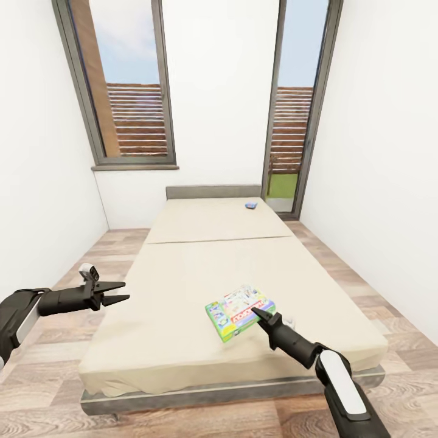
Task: Put all the toys in the child's room - the three board games (two on the bed and one on the table), the two jigsaw puzzles on the table, and the tennis ball on the table - inside the toy box on the table in the child's room.
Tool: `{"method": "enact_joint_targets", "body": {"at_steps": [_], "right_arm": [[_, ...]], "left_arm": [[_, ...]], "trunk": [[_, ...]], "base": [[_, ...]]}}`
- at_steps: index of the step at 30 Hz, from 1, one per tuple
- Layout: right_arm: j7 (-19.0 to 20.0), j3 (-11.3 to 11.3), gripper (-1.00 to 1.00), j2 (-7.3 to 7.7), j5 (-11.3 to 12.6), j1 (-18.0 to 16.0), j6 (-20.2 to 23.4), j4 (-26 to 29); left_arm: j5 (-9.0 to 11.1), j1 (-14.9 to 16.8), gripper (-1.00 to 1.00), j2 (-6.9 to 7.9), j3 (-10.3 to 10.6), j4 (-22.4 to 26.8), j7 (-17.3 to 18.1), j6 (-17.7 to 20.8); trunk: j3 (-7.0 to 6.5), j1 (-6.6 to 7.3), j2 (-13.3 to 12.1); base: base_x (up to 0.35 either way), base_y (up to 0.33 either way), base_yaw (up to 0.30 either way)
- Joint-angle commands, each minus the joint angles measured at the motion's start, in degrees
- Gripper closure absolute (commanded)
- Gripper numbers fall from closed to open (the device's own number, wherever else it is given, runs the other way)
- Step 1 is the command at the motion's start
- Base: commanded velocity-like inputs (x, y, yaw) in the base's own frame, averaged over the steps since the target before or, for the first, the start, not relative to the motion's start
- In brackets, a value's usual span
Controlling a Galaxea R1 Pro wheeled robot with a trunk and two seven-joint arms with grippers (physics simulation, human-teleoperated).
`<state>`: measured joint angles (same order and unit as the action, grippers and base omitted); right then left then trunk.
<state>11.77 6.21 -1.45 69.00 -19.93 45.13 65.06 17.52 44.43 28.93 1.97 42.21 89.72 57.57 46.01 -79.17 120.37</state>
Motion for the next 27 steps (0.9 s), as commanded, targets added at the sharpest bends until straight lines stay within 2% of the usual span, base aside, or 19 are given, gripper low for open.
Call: {"method": "enact_joint_targets", "body": {"at_steps": [1, 6, 11, 17, 27], "right_arm": [[0.3, 0.2, 1.0, 0.4, -0.9, 0.0, 2.1, 1.4], [0.6, 0.3, 1.0, 1.15, -1.6, 0.2, 5.1, 4.0], [0.7, 0.4, 1.0, 1.58, -1.7, 0.3, 5.6, 5.0], [0.8, 0.4, 1.0, 2.83, -1.6, 0.3, 5.7, 5.3], [0.9, 0.7, 1.0, 2.99, -1.6, 0.4, 5.6, 5.3]], "left_arm": [[0.1, 0.0, -1.0, 0.06, 0.2, 0.0, 0.3, 0.6], [0.1, 0.0, -1.0, -0.16, 0.3, 0.1, 0.3, 0.6], [0.1, 0.0, -1.0, -0.19, 0.2, 0.1, 0.3, 0.6], [0.1, 0.0, -1.0, -0.29, 0.3, 0.1, 0.3, 0.6], [0.1, 0.0, -1.0, -0.28, 0.3, 0.1, 0.3, 0.6]], "trunk": [[-0.12, 0.23, -0.4], [-1.02, 1.33, -2.4], [-1.92, 2.43, -4.4], [-3.0, 3.75, -6.8], [-4.79, 5.94, -10.8]], "base": [[0.0, 0.0, 0.0], [0.0, 0.0, 0.0], [0.0, 0.0, 0.0], [0.0, 0.0, 0.0], [0.0, 0.0, 0.0]]}}
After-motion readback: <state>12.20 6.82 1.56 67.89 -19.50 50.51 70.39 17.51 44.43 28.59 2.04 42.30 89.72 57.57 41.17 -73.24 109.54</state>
